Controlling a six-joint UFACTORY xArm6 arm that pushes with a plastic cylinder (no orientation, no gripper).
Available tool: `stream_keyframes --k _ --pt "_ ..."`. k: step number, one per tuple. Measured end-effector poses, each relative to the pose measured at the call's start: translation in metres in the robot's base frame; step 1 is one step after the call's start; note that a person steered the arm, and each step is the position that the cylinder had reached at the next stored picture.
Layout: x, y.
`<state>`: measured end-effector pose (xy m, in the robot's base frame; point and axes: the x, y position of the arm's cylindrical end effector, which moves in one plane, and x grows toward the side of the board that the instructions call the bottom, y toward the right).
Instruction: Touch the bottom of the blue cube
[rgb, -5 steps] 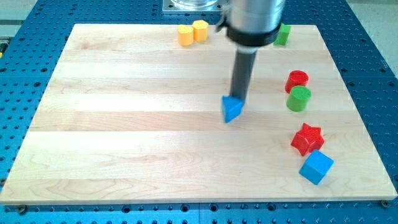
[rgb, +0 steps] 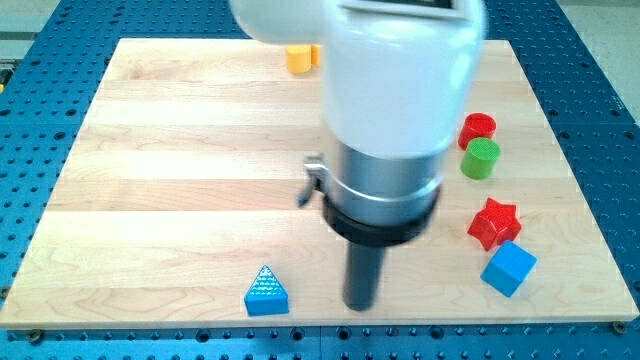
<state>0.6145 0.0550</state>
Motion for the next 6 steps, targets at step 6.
stream_keyframes --k 6 --pt "-0.030 0.211"
